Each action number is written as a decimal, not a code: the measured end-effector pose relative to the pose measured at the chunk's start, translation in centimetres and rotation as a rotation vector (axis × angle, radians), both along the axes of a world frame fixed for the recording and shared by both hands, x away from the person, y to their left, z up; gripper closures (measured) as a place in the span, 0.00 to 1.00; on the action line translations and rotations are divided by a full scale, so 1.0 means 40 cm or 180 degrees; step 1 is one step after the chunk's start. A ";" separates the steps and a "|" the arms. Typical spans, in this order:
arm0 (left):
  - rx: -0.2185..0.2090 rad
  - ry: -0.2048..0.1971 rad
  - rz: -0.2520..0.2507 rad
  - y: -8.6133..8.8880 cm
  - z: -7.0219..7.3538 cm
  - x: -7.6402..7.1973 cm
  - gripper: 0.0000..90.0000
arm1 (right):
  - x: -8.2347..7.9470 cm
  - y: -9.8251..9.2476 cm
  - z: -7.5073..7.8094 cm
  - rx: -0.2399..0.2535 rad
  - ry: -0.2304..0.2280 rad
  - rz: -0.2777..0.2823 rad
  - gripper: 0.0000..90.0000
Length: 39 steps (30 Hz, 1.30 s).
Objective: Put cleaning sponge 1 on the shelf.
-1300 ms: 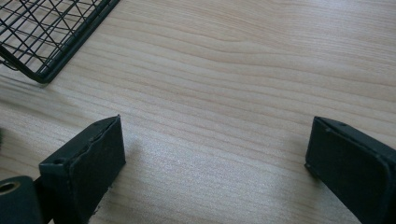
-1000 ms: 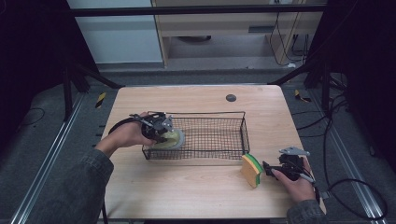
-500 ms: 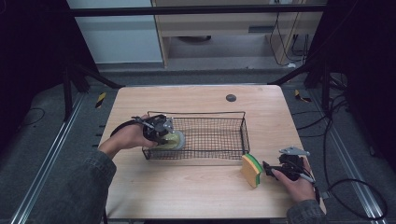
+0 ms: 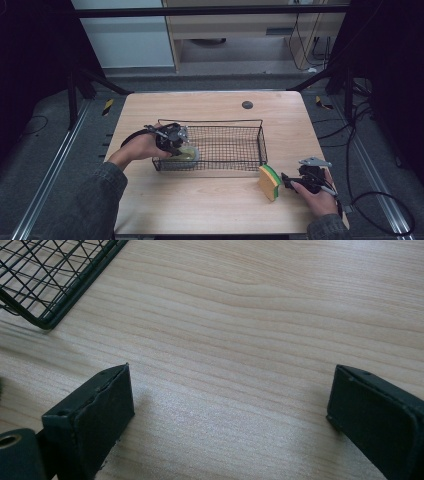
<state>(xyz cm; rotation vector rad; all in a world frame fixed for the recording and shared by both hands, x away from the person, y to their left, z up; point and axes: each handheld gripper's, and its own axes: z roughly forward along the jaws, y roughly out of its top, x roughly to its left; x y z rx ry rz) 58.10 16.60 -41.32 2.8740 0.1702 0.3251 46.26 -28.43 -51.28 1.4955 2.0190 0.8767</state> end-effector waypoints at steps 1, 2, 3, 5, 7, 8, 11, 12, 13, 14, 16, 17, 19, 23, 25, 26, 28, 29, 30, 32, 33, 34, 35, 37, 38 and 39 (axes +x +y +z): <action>-0.0050 0.0010 0.0004 0.001 0.004 0.000 0.73 | 0.000 0.000 0.000 0.0000 0.0000 0.0000 0.05; -0.0085 0.0018 0.0008 0.002 0.007 -0.002 0.73 | 0.000 0.000 0.000 0.0000 -0.0001 0.0001 0.05; -0.0130 0.0005 0.0004 0.003 0.011 -0.002 0.72 | 0.000 0.000 0.000 0.0000 -0.0001 0.0001 0.05; -0.0228 0.0006 0.0030 0.006 0.020 -0.005 0.72 | 0.000 0.000 0.000 0.0000 -0.0001 0.0004 0.05; -0.0290 -0.0037 0.0048 0.008 0.027 -0.005 0.72 | 0.000 0.000 0.000 0.0000 0.0000 0.0001 0.05; -0.0308 -0.0056 0.0051 0.008 0.030 -0.006 0.72 | 0.000 0.000 0.000 0.0000 0.0000 0.0000 0.05; -0.0364 -0.0094 0.0076 0.009 0.038 -0.007 0.72 | 0.000 0.000 0.000 0.0000 -0.0001 0.0001 0.05; -0.0386 -0.0116 0.0079 0.009 0.042 -0.007 0.72 | 0.000 0.000 0.000 -0.0001 0.0000 0.0001 0.05; -0.0411 -0.0133 0.0090 0.009 0.046 -0.009 0.71 | 0.000 0.000 0.000 -0.0001 -0.0001 0.0001 0.05; -0.0441 -0.0147 0.0098 0.009 0.049 -0.010 0.71 | 0.000 0.000 0.000 0.0000 -0.0001 0.0001 0.05; -0.0488 -0.0189 0.0124 0.009 0.056 -0.012 0.71 | 0.000 0.000 0.000 0.0000 -0.0001 0.0000 0.05; -0.0504 -0.0204 0.0139 0.009 0.059 -0.013 0.71 | 0.000 0.000 0.000 0.0000 -0.0001 0.0000 0.05; -0.0552 -0.0237 0.0162 0.010 0.066 -0.014 0.71 | 0.000 0.000 0.000 0.0000 -0.0001 0.0000 0.05; -0.0677 -0.0335 0.0259 0.011 0.083 -0.022 0.67 | 0.000 0.000 0.000 0.0000 -0.0001 0.0000 0.05; -0.0747 -0.0411 0.0319 0.012 0.092 -0.030 0.65 | 0.000 0.000 0.000 0.0000 0.0000 0.0000 0.05; -0.0799 -0.0449 0.0386 0.012 0.097 -0.035 0.63 | 0.000 0.000 0.000 0.0000 0.0000 0.0000 0.05; -0.0912 -0.0576 0.0582 0.016 0.107 -0.046 0.51 | 0.000 0.000 0.000 0.0004 -0.0001 -0.0003 0.05; -0.0990 -0.0615 0.0692 0.018 0.110 -0.050 0.46 | 0.000 0.000 0.000 0.0000 0.0000 0.0000 0.05; -0.1094 -0.0629 0.0845 0.022 0.114 -0.054 0.40 | 0.000 0.000 0.000 0.0000 -0.0001 0.0001 0.05; -0.1228 -0.0677 0.1078 0.033 0.124 -0.066 0.28 | 0.000 0.000 0.000 0.0004 0.0000 -0.0006 0.05; -0.1280 -0.0714 0.1148 0.037 0.126 -0.071 0.24 | 0.000 0.000 0.000 0.0001 0.0001 -0.0003 0.05; -0.1351 -0.0748 0.1245 0.043 0.130 -0.080 0.19 | 0.000 0.000 0.000 0.0000 -0.0001 -0.0004 0.05; -0.1451 -0.0774 0.1345 0.049 0.132 -0.090 0.16 | 0.000 0.000 0.000 0.0001 0.0000 -0.0004 0.05; -0.1621 -0.0796 0.1507 0.064 0.133 -0.111 0.12 | -0.001 -0.001 0.000 0.0000 0.0001 0.0007 0.05; -0.1690 -0.0799 0.1545 0.074 0.130 -0.123 0.11 | -0.001 -0.001 0.000 0.0001 0.0003 0.0015 0.05; -0.1775 -0.0797 0.1592 0.081 0.125 -0.134 0.10 | 0.000 -0.003 0.000 -0.0015 -0.0006 0.0030 0.05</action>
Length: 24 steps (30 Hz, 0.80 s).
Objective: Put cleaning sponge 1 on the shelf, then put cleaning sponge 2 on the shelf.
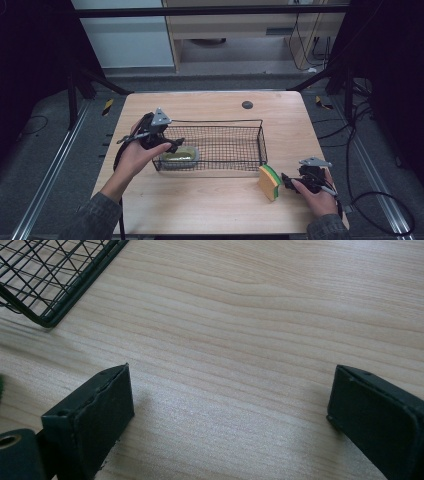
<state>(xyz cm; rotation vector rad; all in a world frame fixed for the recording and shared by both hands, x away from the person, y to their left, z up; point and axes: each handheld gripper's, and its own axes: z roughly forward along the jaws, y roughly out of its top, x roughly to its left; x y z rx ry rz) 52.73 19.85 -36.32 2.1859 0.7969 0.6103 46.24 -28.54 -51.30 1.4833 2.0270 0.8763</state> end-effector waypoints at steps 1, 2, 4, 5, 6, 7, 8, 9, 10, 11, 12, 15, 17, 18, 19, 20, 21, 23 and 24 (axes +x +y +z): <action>-0.0031 0.0000 0.0024 0.010 -0.004 -0.010 0.08 | 0.000 0.000 0.000 0.0001 -0.0001 0.0002 0.05; -0.0066 -0.0018 0.0071 0.017 -0.009 -0.018 0.07 | 0.000 0.000 0.000 0.0000 -0.0002 0.0002 0.05; -0.0084 -0.0091 0.0208 0.041 -0.020 -0.042 0.06 | -0.001 0.000 0.001 0.0011 0.0007 0.0000 0.05; -0.0219 -0.0164 0.0345 0.059 -0.030 -0.061 0.05 | 0.000 -0.001 0.001 0.0008 0.0012 -0.0004 0.06; -0.0327 -0.0199 0.0424 0.073 -0.042 -0.076 0.05 | 0.000 -0.003 0.005 -0.0003 0.0049 0.0006 0.08; -0.0388 -0.0201 0.0465 0.087 -0.055 -0.092 0.04 | -0.001 -0.004 0.011 -0.0003 0.0071 0.0002 0.12; -0.0442 -0.0198 0.0489 0.097 -0.067 -0.103 0.03 | -0.004 -0.006 0.019 -0.0008 0.0005 0.0008 0.13; -0.0498 -0.0188 0.0514 0.110 -0.083 -0.118 0.03 | -0.009 -0.007 0.027 0.0004 -0.0032 -0.0012 0.13; -0.0513 -0.0187 0.0535 0.123 -0.100 -0.131 0.03 | -0.014 -0.008 0.037 0.0010 -0.0073 -0.0035 0.14; -0.0513 -0.0199 0.0584 0.135 -0.115 -0.144 0.03 | -0.020 -0.010 0.047 0.0021 -0.0103 -0.0046 0.15; -0.0479 -0.0205 0.0629 0.144 -0.127 -0.153 0.03 | -0.028 -0.010 0.057 0.0033 -0.0099 -0.0050 0.16; -0.0346 -0.0185 0.0737 0.163 -0.162 -0.185 0.03 | -0.050 -0.003 0.081 -0.0038 0.0000 -0.0011 0.22; -0.0210 -0.0205 0.0742 0.169 -0.181 -0.201 0.03 | -0.066 0.006 0.090 -0.0110 0.0138 0.0037 0.25; -0.0125 -0.0193 0.0734 0.173 -0.192 -0.204 0.03 | -0.078 0.011 0.094 -0.0159 0.0235 0.0066 0.26; -0.0110 -0.0162 0.0729 0.175 -0.197 -0.204 0.04 | -0.091 0.018 0.098 -0.0203 0.0318 0.0103 0.27; -0.0109 -0.0093 0.0723 0.178 -0.207 -0.203 0.04 | -0.096 0.021 0.099 -0.0214 0.0347 0.0116 0.27; -0.0099 -0.0054 0.0724 0.180 -0.214 -0.202 0.03 | -0.104 0.025 0.103 -0.0250 0.0406 0.0131 0.27; -0.0032 0.0065 0.0739 0.183 -0.235 -0.197 0.03 | -0.118 0.032 0.113 -0.0240 0.0458 0.0120 0.28; -0.0051 0.0095 0.0737 0.183 -0.243 -0.196 0.03 | -0.125 0.035 0.120 -0.0233 0.0490 0.0120 0.28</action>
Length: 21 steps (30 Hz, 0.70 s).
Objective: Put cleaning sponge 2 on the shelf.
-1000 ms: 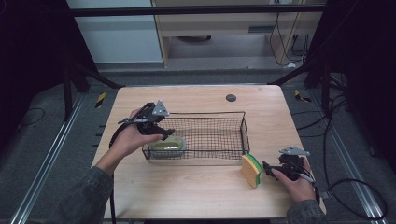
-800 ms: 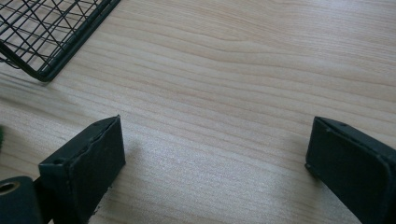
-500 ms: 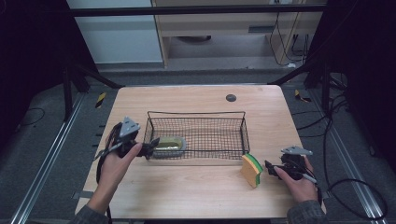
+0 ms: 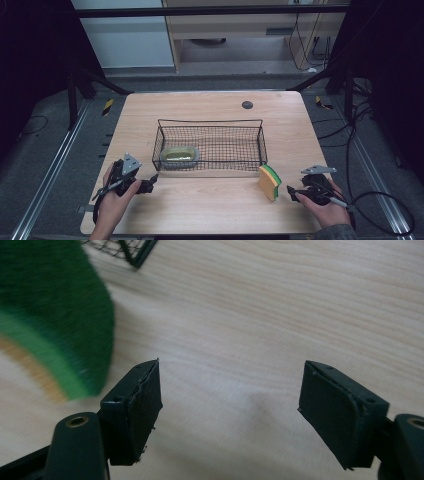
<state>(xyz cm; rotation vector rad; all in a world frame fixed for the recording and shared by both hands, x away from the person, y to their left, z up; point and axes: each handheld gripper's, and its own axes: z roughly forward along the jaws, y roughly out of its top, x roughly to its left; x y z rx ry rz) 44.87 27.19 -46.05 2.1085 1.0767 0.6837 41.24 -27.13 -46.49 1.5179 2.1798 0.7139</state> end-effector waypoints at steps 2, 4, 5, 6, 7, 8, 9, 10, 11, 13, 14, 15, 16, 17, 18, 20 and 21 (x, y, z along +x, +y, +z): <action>0.0030 0.0071 -0.0041 -0.003 -0.013 0.003 0.03 | -0.013 0.005 0.017 -0.0014 0.0042 0.0033 0.28; 0.0087 0.0170 -0.0078 -0.007 -0.026 0.008 0.03 | -0.026 0.014 0.043 -0.0019 0.0079 0.0084 0.28; 0.0098 0.0204 -0.0085 -0.008 -0.032 0.011 0.03 | -0.029 0.016 0.053 -0.0041 0.0075 0.0113 0.28; 0.0075 0.0249 -0.0094 -0.009 -0.040 0.014 0.03 | -0.034 0.021 0.065 -0.0045 0.0078 0.0133 0.29; 0.0047 0.0296 -0.0094 -0.007 -0.044 0.016 0.03 | -0.040 0.027 0.080 -0.0071 0.0087 0.0161 0.29; -0.0015 0.0362 -0.0081 -0.006 -0.051 0.019 0.03 | -0.043 0.031 0.089 -0.0077 0.0090 0.0186 0.29; -0.0037 0.0427 -0.0094 -0.005 -0.060 0.022 0.03 | -0.047 0.035 0.101 -0.0072 0.0106 0.0219 0.29; -0.0034 0.0451 -0.0108 -0.005 -0.064 0.023 0.03 | -0.052 0.042 0.114 -0.0074 0.0140 0.0262 0.29; -0.0053 0.0467 -0.0103 -0.005 -0.069 0.025 0.03 | -0.055 0.045 0.123 -0.0105 0.0150 0.0282 0.29; -0.0066 0.0490 -0.0102 -0.001 -0.073 0.028 0.03 | -0.060 0.055 0.149 -0.0147 0.0155 0.0315 0.29; -0.0093 0.0499 -0.0084 0.000 -0.076 0.029 0.03 | -0.061 0.059 0.160 -0.0147 0.0154 0.0334 0.30; -0.0091 0.0511 -0.0082 0.000 -0.078 0.031 0.03 | -0.062 0.063 0.171 -0.0154 0.0148 0.0349 0.30; -0.0078 0.0531 -0.0090 0.000 -0.083 0.032 0.03 | -0.061 0.066 0.179 -0.0167 0.0145 0.0360 0.30; -0.0071 0.0568 -0.0093 -0.002 -0.088 0.034 0.03 | -0.059 0.069 0.188 -0.0173 0.0140 0.0369 0.30; -0.0054 0.0616 -0.0109 -0.003 -0.095 0.036 0.03 | -0.056 0.073 0.197 -0.0158 0.0141 0.0368 0.30; -0.0065 0.0643 -0.0118 -0.003 -0.102 0.037 0.03 | -0.049 0.084 0.217 -0.0136 0.0137 0.0386 0.30; -0.0081 0.0626 -0.0117 -0.003 -0.104 0.038 0.02 | -0.046 0.088 0.222 -0.0139 0.0138 0.0405 0.29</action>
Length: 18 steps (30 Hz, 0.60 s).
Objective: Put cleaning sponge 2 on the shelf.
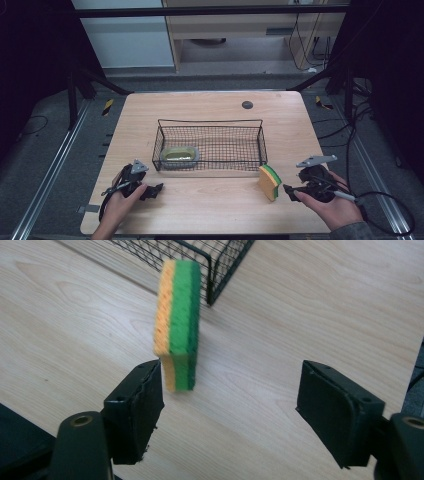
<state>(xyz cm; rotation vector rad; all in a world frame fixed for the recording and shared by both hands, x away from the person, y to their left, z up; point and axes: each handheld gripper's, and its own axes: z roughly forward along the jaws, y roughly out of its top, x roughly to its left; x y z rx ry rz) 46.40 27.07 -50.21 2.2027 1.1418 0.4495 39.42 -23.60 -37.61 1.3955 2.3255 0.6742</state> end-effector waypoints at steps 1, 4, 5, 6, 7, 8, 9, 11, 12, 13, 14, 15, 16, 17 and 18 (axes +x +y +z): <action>0.0005 -0.0020 0.0010 0.001 -0.001 0.002 0.01 | 0.004 0.007 0.005 -0.0006 0.0000 0.0030 0.28; 0.0000 -0.0039 0.0006 0.001 -0.003 0.005 0.01 | 0.017 0.030 0.020 -0.0023 0.0020 0.0121 0.26; -0.0003 -0.0043 0.0002 0.002 -0.003 0.005 0.00 | 0.022 0.037 0.023 -0.0029 0.0029 0.0133 0.26; -0.0008 -0.0049 0.0000 0.002 -0.004 0.005 0.00 | 0.027 0.044 0.025 -0.0031 0.0041 0.0161 0.25; -0.0007 -0.0052 -0.0003 0.002 -0.004 0.005 0.00 | 0.033 0.052 0.026 -0.0029 0.0065 0.0156 0.25; -0.0010 -0.0055 -0.0005 0.003 -0.004 0.005 0.00 | 0.038 0.057 0.026 -0.0030 0.0071 0.0169 0.24; -0.0013 -0.0058 -0.0007 0.003 -0.005 0.005 0.00 | 0.046 0.064 0.023 -0.0042 0.0072 0.0185 0.24; -0.0018 -0.0066 -0.0011 0.004 -0.005 0.005 0.00 | 0.064 0.079 0.013 -0.0050 0.0129 0.0178 0.24; -0.0020 -0.0071 -0.0014 0.004 -0.006 0.004 0.00 | 0.072 0.085 0.008 -0.0039 0.0152 0.0182 0.24; -0.0023 -0.0076 -0.0016 0.004 -0.006 0.004 0.00 | 0.080 0.091 0.001 -0.0033 0.0167 0.0178 0.24; -0.0026 -0.0077 -0.0019 0.005 -0.007 0.004 0.00 | 0.088 0.097 -0.004 -0.0023 0.0195 0.0175 0.25; -0.0035 -0.0075 -0.0019 0.005 -0.007 0.004 0.00 | 0.096 0.104 -0.011 -0.0025 0.0218 0.0167 0.25; -0.0039 -0.0077 -0.0021 0.005 -0.007 0.004 0.00 | 0.106 0.112 -0.020 -0.0039 0.0253 0.0165 0.25; -0.0040 -0.0078 -0.0023 0.005 -0.007 0.004 0.00 | 0.114 0.118 -0.027 -0.0057 0.0280 0.0165 0.25; -0.0034 -0.0083 -0.0032 0.006 -0.007 0.005 0.00 | 0.121 0.122 -0.034 -0.0072 0.0306 0.0172 0.26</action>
